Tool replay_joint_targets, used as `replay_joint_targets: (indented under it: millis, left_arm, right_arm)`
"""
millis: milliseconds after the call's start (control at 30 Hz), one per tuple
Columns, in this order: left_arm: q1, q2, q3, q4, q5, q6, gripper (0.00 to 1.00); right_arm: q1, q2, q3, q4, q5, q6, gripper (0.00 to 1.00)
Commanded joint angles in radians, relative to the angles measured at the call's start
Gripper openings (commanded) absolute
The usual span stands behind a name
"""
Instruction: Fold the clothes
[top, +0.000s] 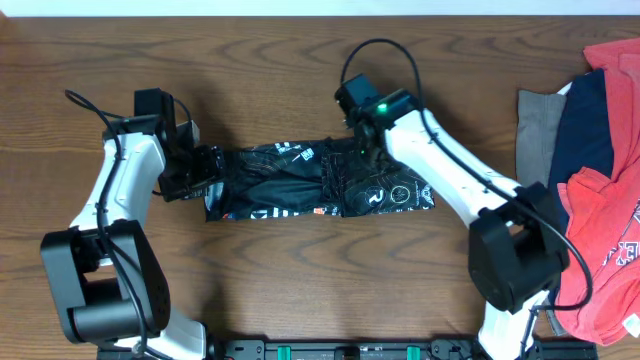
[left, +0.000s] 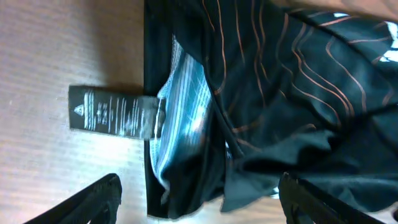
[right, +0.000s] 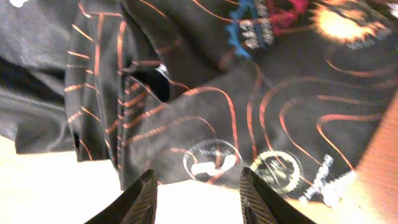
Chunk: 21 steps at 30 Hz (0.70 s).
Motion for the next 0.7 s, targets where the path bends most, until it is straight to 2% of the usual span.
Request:
replay_joint_targets:
  millis: [0,200,533,667]
  left_arm:
    - [0.005,0.043,-0.024,0.038,-0.013,0.05,0.83]
    - [0.004,0.116,-0.028,0.098,-0.013,0.064,0.84]
    - [0.002,0.166,-0.032,0.107,-0.006,0.063,0.83]
    - [0.002,0.166,-0.049,0.127,0.06,0.064,0.79]
  right_arm:
    - [-0.01,-0.025,0.019,-0.024,0.014,0.022,0.42]
    - [-0.008,-0.025,0.018,-0.035,0.014,0.037,0.43]
    - [-0.008,-0.025,0.018,-0.044,0.014,0.038,0.43]
    - [-0.008,-0.025,0.018,-0.045,0.014,0.038,0.43]
